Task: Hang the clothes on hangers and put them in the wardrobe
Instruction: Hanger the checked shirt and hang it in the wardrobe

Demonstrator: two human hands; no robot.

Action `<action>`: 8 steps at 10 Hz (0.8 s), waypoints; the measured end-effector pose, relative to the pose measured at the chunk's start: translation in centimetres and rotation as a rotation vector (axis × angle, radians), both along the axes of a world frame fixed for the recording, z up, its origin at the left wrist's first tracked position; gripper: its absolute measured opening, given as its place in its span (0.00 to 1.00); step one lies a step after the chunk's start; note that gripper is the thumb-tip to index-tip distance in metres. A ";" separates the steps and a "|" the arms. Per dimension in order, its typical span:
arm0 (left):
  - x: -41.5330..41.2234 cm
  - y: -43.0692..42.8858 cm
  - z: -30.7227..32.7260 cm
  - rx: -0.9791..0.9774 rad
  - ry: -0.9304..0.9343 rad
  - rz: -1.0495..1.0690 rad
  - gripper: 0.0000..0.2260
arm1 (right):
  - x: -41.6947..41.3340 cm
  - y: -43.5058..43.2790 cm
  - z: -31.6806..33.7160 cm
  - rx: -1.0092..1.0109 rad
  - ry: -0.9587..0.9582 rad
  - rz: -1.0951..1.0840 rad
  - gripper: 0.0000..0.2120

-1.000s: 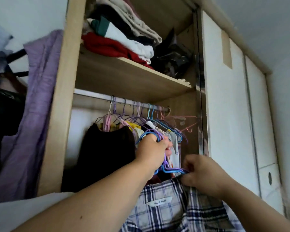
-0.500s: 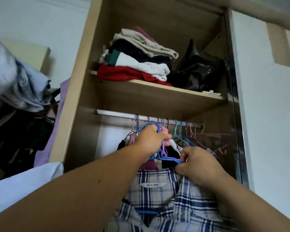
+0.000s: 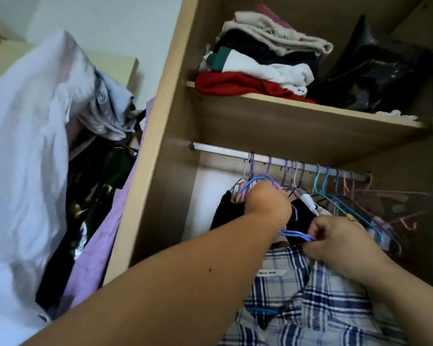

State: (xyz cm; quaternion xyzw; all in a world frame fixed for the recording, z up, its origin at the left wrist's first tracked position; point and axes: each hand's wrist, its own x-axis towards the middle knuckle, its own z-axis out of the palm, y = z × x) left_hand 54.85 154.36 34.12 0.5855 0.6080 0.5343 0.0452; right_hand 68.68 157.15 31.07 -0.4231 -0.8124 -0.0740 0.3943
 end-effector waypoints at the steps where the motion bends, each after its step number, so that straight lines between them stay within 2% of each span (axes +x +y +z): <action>1: -0.5 1.1 0.4 0.120 -0.339 -0.223 0.11 | -0.3 0.0 0.6 -0.017 -0.023 -0.007 0.09; 2: -0.8 2.0 1.6 0.162 -0.458 -0.419 0.11 | -0.4 0.1 2.0 -0.075 -0.013 0.027 0.10; 3: -1.3 2.0 3.6 0.162 -0.435 -0.541 0.11 | -0.8 0.1 3.9 -0.125 0.019 0.080 0.13; 5: -5.1 3.9 7.9 0.169 -0.296 -0.628 0.09 | -2.7 -0.2 7.9 -0.355 0.115 0.305 0.14; 6: -7.3 5.2 10.0 0.163 -0.233 -0.643 0.08 | -4.9 0.6 9.2 -0.342 0.167 0.342 0.12; 7: -9.2 6.8 12.4 0.162 -0.114 -0.555 0.08 | -7.7 2.6 10.5 -0.229 0.263 0.311 0.14; 8: -10.8 8.3 14.9 0.173 -0.010 -0.477 0.06 | -10.3 4.3 12.2 -0.164 0.327 0.304 0.10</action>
